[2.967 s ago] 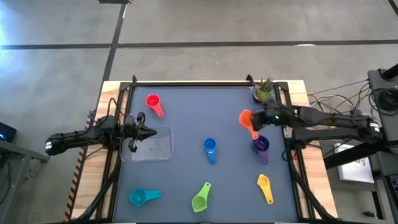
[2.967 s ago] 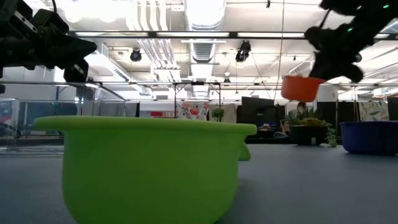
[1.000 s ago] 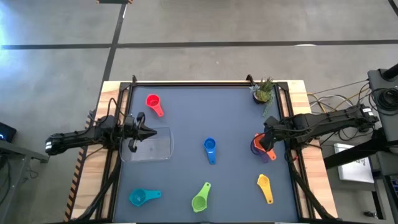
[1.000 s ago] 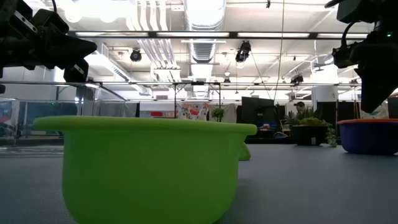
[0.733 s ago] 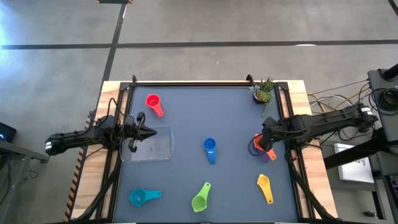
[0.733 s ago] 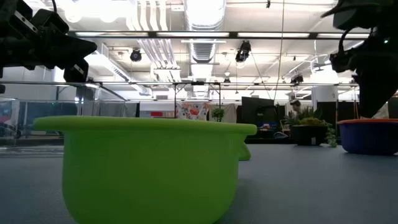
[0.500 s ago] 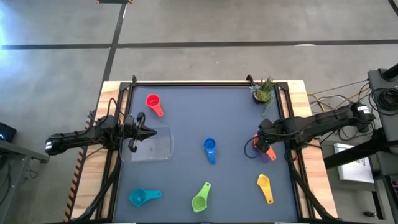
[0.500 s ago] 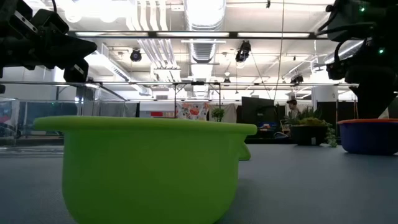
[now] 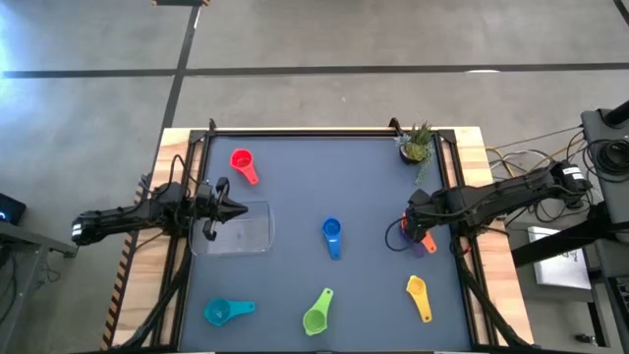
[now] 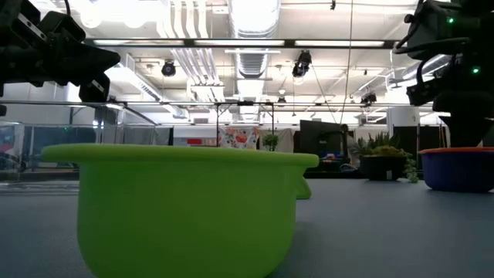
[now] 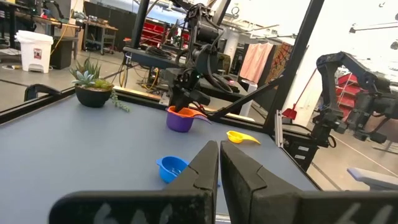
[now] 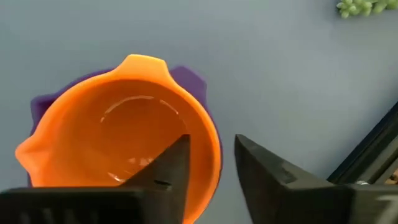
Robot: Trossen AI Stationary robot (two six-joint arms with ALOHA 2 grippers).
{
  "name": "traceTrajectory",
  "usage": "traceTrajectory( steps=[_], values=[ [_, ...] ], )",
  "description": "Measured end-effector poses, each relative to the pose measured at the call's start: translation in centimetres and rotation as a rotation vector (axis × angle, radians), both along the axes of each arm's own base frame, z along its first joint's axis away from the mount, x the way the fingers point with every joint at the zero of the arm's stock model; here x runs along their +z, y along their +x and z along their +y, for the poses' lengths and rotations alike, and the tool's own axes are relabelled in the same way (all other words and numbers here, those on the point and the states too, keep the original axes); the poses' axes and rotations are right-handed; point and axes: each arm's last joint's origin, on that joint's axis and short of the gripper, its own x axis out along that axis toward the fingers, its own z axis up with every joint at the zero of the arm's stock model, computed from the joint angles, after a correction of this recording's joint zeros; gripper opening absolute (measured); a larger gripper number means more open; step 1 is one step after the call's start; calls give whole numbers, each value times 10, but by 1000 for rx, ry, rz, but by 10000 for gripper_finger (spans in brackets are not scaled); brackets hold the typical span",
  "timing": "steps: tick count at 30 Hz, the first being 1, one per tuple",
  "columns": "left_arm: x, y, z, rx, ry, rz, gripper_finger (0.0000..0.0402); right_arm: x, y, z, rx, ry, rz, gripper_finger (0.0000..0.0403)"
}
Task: Nest measuring cups in basket
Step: Move the stacked measuring cups to the top center of the table
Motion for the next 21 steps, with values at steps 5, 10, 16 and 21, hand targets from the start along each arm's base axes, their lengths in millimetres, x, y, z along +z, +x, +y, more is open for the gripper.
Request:
traceTrajectory(
  steps=[5, 10, 16, 21],
  values=[
    [0, 0, 0, 0, 0, 0, 0, 1, 5, 1, 36, 10, -48, 26],
    [0, 0, 0, 0, 0, 0, 0, 14, 16, 1, 83, 8, -139, 12],
    [0, 0, 0, 0, 0, 0, 0, 35, 32, -9, 117, -45, -225, 11],
    [0, 0, 0, 0, 0, 0, 0, 40, 47, -26, 134, -77, -257, 10]
  ],
)
